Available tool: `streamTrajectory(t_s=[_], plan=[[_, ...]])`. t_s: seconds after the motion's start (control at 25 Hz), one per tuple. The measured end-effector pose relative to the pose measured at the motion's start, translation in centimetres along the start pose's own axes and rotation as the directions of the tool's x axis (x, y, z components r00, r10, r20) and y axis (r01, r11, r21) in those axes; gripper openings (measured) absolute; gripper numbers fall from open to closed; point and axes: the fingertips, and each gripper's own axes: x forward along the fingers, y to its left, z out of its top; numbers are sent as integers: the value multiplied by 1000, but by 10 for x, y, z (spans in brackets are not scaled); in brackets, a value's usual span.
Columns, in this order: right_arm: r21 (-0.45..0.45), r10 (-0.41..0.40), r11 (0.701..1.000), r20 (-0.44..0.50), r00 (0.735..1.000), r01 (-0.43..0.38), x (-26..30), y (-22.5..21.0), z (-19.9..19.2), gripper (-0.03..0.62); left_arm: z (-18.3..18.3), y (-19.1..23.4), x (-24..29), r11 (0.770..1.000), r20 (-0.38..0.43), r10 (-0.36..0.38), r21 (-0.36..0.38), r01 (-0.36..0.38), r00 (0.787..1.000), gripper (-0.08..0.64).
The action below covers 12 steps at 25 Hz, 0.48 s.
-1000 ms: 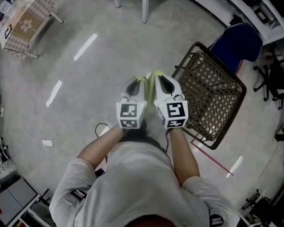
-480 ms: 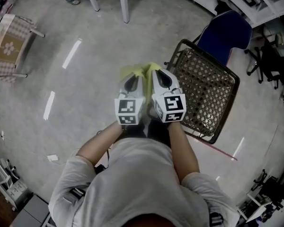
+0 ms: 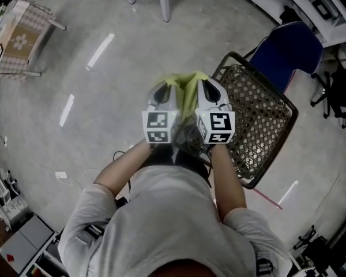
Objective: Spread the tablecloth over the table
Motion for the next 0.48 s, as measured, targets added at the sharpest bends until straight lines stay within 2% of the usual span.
streamTrajectory(t_s=[0.12,0.24,0.36,0.48], plan=[[-34,21,999,2,1000,-21,13,-12,0,11,6,-1,15,1000,-3,10,0,-10,1000,25],[-68,78,995,-4,997,-78,24,-24,-4,9,7,-10,32,1000,-24,16,8,-16,1000,25],[-57,113,992,-28,993,-115,32,-52,-15,11,4,-28,57,1000,-56,26,12,-26,998,25],[-10,93,996,-24,995,-93,39,-95,-21,11,8,-47,81,999,-69,28,25,-26,997,25]])
